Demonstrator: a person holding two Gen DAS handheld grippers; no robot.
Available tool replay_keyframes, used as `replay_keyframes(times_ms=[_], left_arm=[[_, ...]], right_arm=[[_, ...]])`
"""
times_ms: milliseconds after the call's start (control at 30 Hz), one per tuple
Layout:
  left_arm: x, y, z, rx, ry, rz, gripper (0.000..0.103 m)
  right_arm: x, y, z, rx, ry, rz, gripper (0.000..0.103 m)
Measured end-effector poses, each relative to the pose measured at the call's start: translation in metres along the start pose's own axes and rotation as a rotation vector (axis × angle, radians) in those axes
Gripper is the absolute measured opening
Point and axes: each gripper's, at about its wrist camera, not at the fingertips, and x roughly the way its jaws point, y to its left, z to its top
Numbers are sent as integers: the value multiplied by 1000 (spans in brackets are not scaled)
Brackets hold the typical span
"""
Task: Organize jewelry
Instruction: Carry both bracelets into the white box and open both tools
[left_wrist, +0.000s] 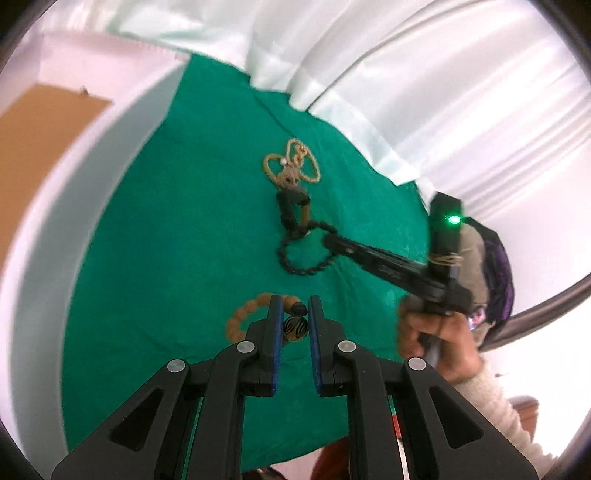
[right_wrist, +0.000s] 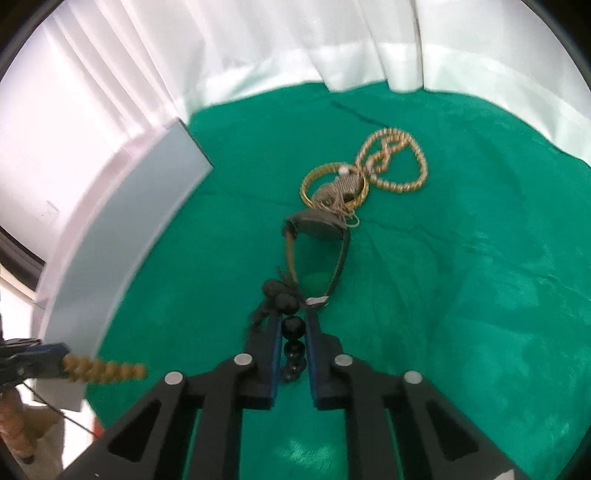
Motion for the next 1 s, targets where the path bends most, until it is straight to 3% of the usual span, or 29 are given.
replay_keyframes(times_ms=[200, 367, 633, 1000], left_arm=[[-42, -19, -4, 18, -70, -6, 11], [-82, -34, -3, 44, -126, -32, 11], [-153, -35, 2, 29, -243, -56, 11], [-227, 17, 21, -10, -400, 123, 11]], right_arm=[[-53, 24, -2, -23, -65, 41, 12], [-75, 57, -3, -95, -98, 53, 12], [-105, 116, 15, -186, -171, 143, 12], [-94, 238, 59, -328, -178, 289, 12]])
